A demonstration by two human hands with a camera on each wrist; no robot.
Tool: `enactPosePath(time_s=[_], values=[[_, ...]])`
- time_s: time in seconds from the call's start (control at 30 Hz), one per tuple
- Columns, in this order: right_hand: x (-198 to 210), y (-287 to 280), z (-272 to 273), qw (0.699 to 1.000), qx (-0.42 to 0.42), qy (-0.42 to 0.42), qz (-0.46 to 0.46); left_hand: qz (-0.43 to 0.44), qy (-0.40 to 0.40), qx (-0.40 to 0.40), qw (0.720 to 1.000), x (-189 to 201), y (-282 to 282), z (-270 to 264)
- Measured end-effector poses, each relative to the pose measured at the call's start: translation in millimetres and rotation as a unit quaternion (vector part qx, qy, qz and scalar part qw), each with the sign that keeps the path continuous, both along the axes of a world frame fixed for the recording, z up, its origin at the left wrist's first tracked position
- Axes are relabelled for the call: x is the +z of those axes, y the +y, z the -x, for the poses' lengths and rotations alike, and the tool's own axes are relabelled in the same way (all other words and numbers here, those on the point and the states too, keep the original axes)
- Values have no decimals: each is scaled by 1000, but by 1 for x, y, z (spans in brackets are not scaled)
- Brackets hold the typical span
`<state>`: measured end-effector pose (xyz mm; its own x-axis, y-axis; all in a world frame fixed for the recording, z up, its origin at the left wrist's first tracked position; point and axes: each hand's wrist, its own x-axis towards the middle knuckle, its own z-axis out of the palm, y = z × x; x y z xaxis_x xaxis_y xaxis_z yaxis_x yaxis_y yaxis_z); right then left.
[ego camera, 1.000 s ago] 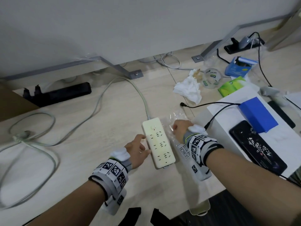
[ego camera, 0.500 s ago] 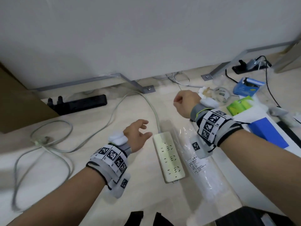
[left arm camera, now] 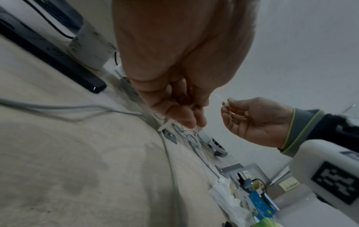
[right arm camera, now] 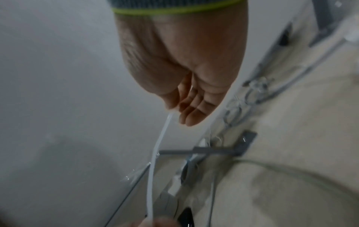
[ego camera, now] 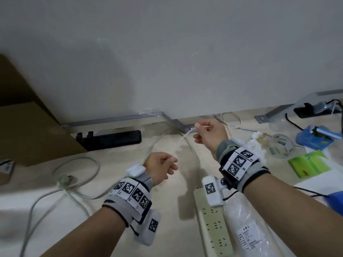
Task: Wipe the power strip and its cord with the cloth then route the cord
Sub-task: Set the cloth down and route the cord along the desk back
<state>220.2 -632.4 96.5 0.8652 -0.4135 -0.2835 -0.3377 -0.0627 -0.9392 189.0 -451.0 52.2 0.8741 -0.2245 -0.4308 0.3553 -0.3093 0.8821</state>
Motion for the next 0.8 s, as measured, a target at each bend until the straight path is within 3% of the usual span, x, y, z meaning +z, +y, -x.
enactPosePath(time_s=[0.07,0.13,0.23,0.33,0.43,0.5,0.6,0.67,0.8], values=[[-12,7,0,998,12,45,-36,0,12,18,1000,-8,-2,-5],[-27,16,-3,990,94,101,-34,4,23,33,999,-19,-8,-14],[-51,31,-5,970,196,136,52,-44,5,7,999,-34,-15,-26],[-70,36,-16,956,196,167,142,-115,-34,-45,992,-51,-21,-35],[-81,26,-34,951,175,213,138,-181,-76,-94,976,-69,-26,-47],[-87,7,-49,952,130,239,137,-181,-73,-61,979,-78,-29,-59],[-90,-23,-70,937,110,241,228,-26,76,101,992,-88,-34,-86],[-94,-33,-81,924,99,230,289,70,161,173,969,-90,-42,-102],[-101,-31,-101,914,101,223,324,222,219,223,924,-89,-60,-117]])
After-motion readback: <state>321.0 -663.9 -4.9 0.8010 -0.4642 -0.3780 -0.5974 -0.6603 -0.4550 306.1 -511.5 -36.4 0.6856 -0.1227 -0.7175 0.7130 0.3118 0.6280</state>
